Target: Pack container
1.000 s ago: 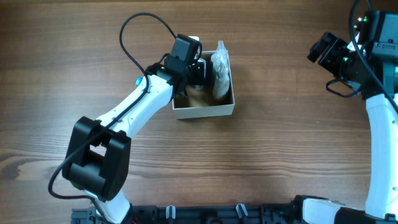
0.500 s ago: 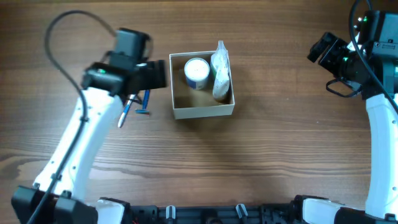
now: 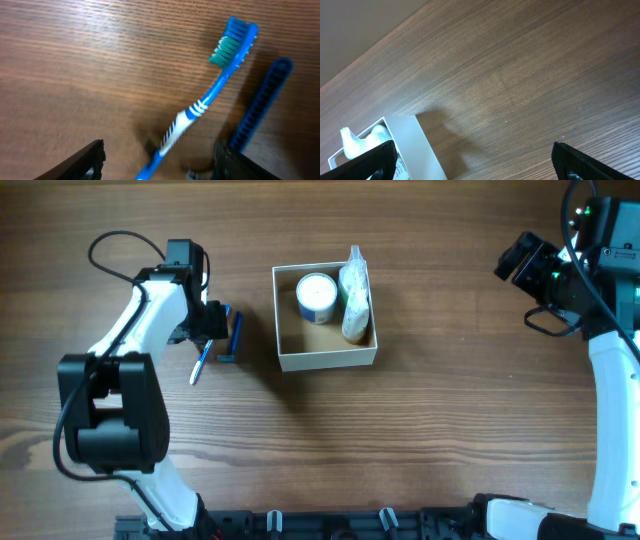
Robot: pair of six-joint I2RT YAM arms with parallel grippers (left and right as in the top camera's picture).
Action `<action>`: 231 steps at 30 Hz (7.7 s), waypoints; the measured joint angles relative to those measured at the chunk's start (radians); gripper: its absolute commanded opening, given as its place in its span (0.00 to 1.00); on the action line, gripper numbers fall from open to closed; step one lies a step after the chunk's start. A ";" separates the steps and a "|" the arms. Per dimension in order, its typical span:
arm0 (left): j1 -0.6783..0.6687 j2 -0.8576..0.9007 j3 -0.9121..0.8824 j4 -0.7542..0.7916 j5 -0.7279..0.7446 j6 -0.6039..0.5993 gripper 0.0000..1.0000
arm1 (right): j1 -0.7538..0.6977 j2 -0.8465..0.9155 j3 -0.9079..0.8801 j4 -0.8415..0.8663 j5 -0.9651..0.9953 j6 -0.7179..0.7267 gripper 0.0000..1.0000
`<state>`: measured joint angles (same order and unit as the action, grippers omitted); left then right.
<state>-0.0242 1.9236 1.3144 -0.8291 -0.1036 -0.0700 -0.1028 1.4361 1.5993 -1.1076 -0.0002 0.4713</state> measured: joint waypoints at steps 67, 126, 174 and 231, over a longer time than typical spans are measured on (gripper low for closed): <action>-0.377 -0.282 0.047 0.014 0.067 -0.276 0.70 | 0.000 0.000 0.000 0.000 0.000 0.000 1.00; -0.413 -0.224 0.227 -0.022 0.116 -0.225 0.07 | 0.000 0.000 0.000 0.000 0.000 0.000 1.00; -0.001 -1.279 -0.411 0.123 0.120 -0.166 1.00 | 0.000 0.000 0.000 0.000 0.000 0.000 1.00; 0.050 -1.869 -1.191 0.433 0.207 -0.167 1.00 | 0.017 -0.879 -0.898 0.521 -0.026 -0.395 1.00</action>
<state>0.0257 0.0547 0.1238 -0.3958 0.1036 -0.2367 -0.0856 0.5571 0.7010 -0.5865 -0.0261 0.0761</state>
